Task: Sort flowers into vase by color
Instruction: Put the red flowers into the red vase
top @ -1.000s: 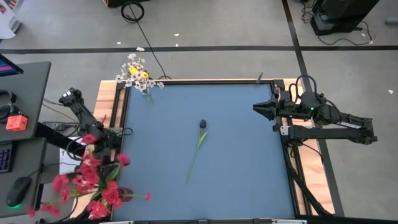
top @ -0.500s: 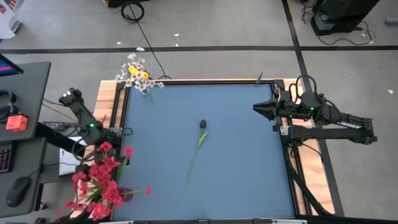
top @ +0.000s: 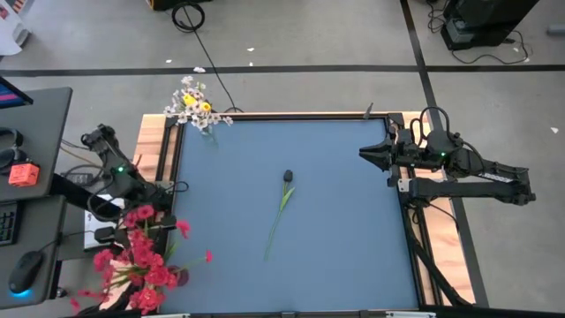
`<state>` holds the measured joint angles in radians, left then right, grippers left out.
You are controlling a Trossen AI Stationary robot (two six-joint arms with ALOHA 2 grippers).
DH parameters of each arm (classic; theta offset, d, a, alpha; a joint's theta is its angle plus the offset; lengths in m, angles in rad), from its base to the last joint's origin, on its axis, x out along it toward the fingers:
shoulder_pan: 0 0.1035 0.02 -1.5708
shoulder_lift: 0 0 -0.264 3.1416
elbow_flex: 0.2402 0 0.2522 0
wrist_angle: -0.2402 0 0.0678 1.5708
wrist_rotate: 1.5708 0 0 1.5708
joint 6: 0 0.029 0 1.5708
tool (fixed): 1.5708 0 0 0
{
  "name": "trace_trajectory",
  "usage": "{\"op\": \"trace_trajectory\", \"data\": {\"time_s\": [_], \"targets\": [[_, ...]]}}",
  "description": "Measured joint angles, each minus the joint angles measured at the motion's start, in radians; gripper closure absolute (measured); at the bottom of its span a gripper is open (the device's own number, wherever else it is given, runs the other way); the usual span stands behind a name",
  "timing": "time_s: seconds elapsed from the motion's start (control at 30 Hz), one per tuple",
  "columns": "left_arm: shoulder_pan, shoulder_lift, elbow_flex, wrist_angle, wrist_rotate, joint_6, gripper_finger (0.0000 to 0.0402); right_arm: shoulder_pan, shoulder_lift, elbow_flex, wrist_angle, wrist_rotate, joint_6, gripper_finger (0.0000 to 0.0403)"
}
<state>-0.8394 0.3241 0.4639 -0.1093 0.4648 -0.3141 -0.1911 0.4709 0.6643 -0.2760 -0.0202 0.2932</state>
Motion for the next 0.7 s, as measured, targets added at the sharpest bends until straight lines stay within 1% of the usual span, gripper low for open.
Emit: {"op": "trace_trajectory", "data": {"time_s": [0.17,0.3,0.5,0.7], "targets": [[0.0,0.025,0.053,-0.014,-0.004,0.0,0.0214,0.0,0.0,0.0,0.0,0.0,0.0,0.033],[0.001,0.021,0.102,-0.125,-0.045,0.014,0.0214,0.0,0.0,0.0,0.0,0.0,0.0,0.033],[0.025,0.016,0.236,-0.396,-0.172,0.046,0.0214,0.0,0.0,0.0,0.0,0.0,0.0,0.033],[0.049,0.025,0.333,-0.566,-0.306,0.038,0.0214,0.0,0.0,0.0,0.003,0.0,0.0,0.033]]}}
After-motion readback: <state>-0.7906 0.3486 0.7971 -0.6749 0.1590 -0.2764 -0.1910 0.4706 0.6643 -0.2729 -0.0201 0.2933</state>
